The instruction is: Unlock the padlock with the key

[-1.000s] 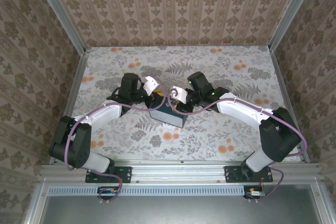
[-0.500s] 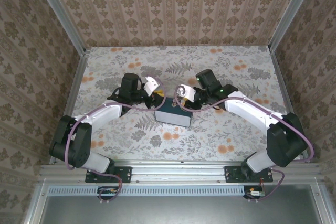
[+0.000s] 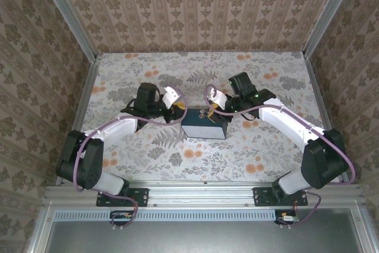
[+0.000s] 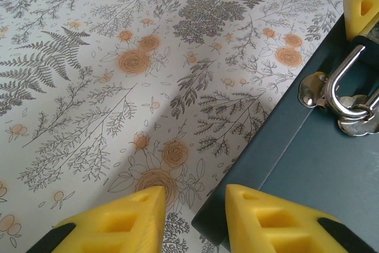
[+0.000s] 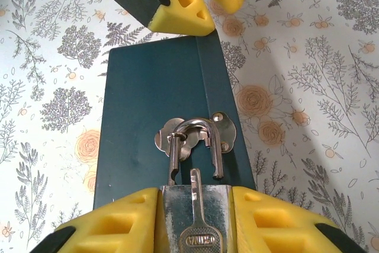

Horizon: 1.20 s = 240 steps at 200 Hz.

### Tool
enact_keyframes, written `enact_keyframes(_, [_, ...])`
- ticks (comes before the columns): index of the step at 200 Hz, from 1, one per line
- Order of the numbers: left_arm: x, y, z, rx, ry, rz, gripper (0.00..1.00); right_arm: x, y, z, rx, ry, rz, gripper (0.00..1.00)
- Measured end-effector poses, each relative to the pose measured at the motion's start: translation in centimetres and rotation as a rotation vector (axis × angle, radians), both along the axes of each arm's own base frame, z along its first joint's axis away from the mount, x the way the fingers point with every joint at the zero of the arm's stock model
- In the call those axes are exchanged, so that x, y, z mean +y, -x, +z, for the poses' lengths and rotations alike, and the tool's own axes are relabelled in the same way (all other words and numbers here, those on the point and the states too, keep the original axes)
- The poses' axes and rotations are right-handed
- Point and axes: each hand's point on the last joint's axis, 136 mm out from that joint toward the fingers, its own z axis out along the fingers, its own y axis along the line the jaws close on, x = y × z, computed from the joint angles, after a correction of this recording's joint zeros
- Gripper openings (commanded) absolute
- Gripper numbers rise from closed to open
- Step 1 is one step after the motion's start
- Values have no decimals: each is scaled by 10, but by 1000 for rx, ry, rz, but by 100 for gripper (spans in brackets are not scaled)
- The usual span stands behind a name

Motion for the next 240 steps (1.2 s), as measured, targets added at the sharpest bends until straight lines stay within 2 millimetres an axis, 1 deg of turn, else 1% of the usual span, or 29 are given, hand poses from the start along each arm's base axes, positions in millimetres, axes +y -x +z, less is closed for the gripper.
enact_keyframes(19, [-5,2,2,1,-3,-4,37,0,1,0,24,-9,-19,36])
enact_keyframes(35, [-14,8,4,1,-6,-22,37,3,3,-1,7,6,-10,40])
enact_keyframes(53, [-20,11,6,5,-12,-27,37,8,10,-1,-35,27,15,41])
enact_keyframes(67, [-20,8,8,10,-20,-1,36,9,13,1,-58,43,14,41])
enact_keyframes(86, [-18,0,12,23,-30,45,35,4,8,2,-82,69,-17,39])
enact_keyframes(101, [-18,-4,15,27,-31,64,35,0,6,4,-91,73,-44,40])
enact_keyframes(122, [-23,-2,19,23,-29,55,37,-6,8,16,-109,48,-95,42])
enact_keyframes(146, [-41,11,31,6,-7,-23,40,-11,4,32,-110,-11,-176,43])
enact_keyframes(168, [-60,26,44,-31,12,-111,39,-18,-6,39,-82,-51,-292,44])
enact_keyframes(178, [-67,26,48,-37,17,-125,38,-24,-12,39,-53,-68,-368,43])
enact_keyframes(189, [-73,19,52,-44,12,-118,36,-32,-18,37,-23,-79,-449,43])
enact_keyframes(203, [-80,7,51,-50,-9,-99,36,-40,-22,34,17,-91,-541,43])
enact_keyframes(213, [-86,1,47,-58,-37,-92,36,-46,-25,30,43,-96,-604,43])
enact_keyframes(223, [-91,1,41,-63,-62,-98,36,-50,-26,26,61,-97,-650,43])
enact_keyframes(240, [-98,9,28,-57,-108,-124,36,-59,-26,18,85,-90,-721,43])
